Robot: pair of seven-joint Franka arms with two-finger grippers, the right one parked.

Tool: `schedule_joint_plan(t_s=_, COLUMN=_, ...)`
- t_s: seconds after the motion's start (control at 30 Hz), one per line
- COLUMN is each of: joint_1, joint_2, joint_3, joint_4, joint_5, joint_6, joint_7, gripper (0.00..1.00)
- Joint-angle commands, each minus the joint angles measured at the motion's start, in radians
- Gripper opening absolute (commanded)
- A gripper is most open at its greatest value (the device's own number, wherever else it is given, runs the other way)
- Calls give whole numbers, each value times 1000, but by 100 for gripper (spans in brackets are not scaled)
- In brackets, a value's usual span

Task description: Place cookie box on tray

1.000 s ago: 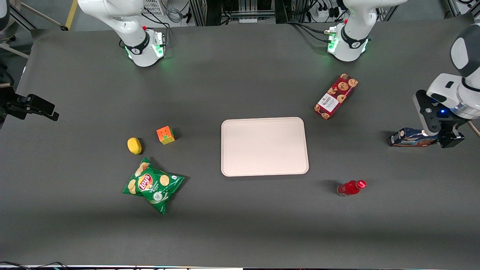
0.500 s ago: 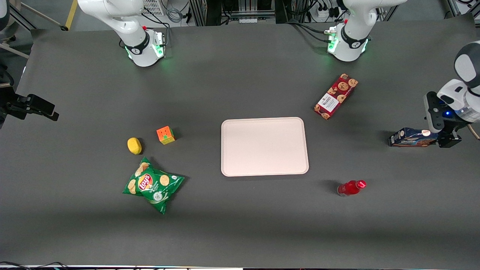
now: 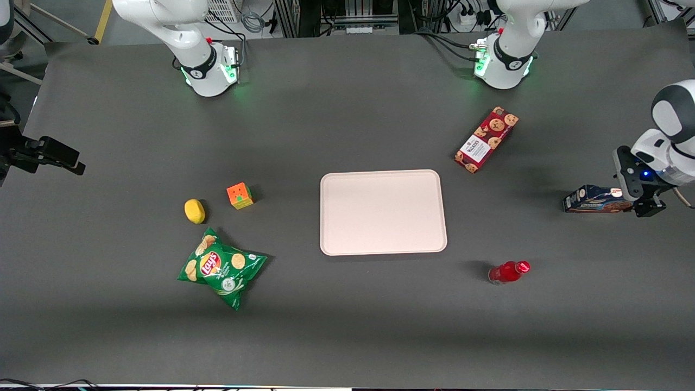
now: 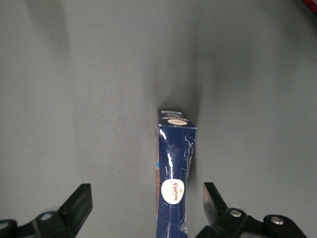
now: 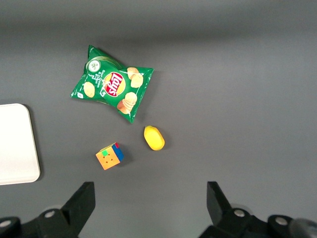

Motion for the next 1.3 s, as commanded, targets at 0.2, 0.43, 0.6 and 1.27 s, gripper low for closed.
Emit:
schedule_joint_plan(t_s=0.2, joint_1=7, joint_2=45, joint_3=25, joint_4=-39, joint_5=-20, joint_6=114, joint_7=75, gripper=100)
schedule_joint_plan(t_s=0.43, joint_1=8, joint_2=65, joint_3=28, joint_4=-44, joint_5=-26, joint_6=117, joint_7=83, gripper=100)
schedule_joint_plan(t_s=0.6, joint_1=22, joint_2=69, joint_3=29, joint_4=-61, joint_5=-31, joint_6=127, joint_7=126, gripper=100)
schedule_joint_plan(t_s=1.27, joint_1=25, joint_2=154, joint_3=40, joint_4=-64, joint_5=-101, joint_6=197, joint_7=208, gripper=100)
